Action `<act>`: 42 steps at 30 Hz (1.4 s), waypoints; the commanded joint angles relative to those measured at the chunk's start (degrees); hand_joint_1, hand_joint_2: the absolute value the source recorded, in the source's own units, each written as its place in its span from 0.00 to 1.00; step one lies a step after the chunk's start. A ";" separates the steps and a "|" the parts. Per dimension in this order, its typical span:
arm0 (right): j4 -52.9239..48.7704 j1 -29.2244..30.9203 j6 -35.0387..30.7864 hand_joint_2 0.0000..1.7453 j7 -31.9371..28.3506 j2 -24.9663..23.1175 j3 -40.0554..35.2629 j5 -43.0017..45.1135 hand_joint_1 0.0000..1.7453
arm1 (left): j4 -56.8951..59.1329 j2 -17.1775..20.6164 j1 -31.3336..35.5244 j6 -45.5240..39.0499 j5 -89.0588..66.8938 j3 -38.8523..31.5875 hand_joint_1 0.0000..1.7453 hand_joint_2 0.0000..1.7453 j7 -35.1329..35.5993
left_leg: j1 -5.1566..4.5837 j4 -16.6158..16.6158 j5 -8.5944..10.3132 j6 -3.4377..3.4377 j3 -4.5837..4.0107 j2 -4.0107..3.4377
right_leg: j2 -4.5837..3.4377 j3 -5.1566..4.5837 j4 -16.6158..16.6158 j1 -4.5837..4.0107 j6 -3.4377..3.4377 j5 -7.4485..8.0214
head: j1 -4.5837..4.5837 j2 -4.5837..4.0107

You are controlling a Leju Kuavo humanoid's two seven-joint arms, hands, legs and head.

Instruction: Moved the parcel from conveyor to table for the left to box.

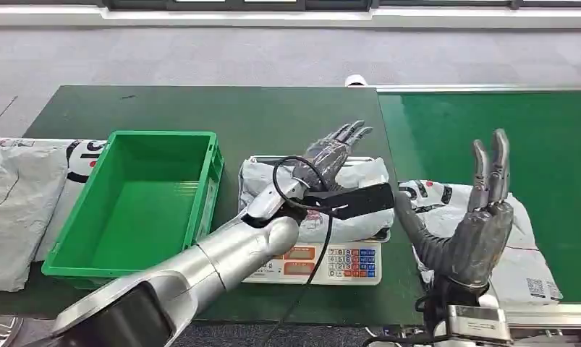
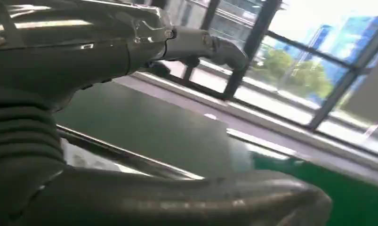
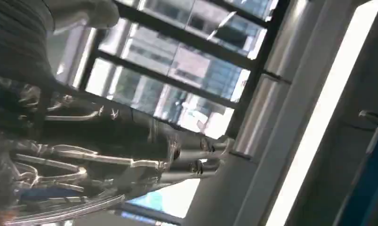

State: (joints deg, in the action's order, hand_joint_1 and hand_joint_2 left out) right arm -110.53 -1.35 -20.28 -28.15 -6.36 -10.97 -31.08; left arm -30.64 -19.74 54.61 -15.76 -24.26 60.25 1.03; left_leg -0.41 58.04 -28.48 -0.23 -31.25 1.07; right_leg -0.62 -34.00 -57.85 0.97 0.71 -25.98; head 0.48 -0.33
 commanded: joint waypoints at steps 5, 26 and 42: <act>8.30 10.07 3.02 1.00 -0.43 -0.55 -3.90 2.68 0.00 | 19.26 0.17 -0.06 -0.29 -1.94 6.66 0.00 1.00 1.57 | 0.09 -0.13 0.03 0.10 0.13 -0.39 | -0.32 0.05 0.18 -0.11 -0.05 0.15 | -0.02 0.00; 7.87 10.37 3.24 1.00 -0.21 -1.11 -4.05 2.48 0.00 | 19.12 0.08 0.24 -0.71 -2.53 5.89 0.00 1.00 1.92 | 0.11 -0.15 0.10 0.13 0.06 -0.21 | -0.11 0.05 0.19 -0.13 -0.08 0.16 | -0.04 0.00; 8.18 13.08 6.26 1.00 0.95 -1.92 -3.84 3.00 0.00 | 19.34 0.35 -0.29 17.40 -6.79 5.42 1.00 1.00 3.33 | 0.08 -0.07 0.06 0.11 0.03 -0.21 | -0.13 0.02 0.10 -0.09 -0.05 0.11 | -0.04 0.00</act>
State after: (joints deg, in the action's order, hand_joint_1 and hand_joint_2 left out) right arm -105.72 7.60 -16.70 -27.52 -7.72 -13.77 -29.18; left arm -14.34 -19.71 53.60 -16.74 -28.61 63.32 2.80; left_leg -0.41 58.05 -28.43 -0.22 -31.26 1.09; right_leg -0.67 -33.99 -57.86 0.96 0.72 -25.96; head 0.44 -0.33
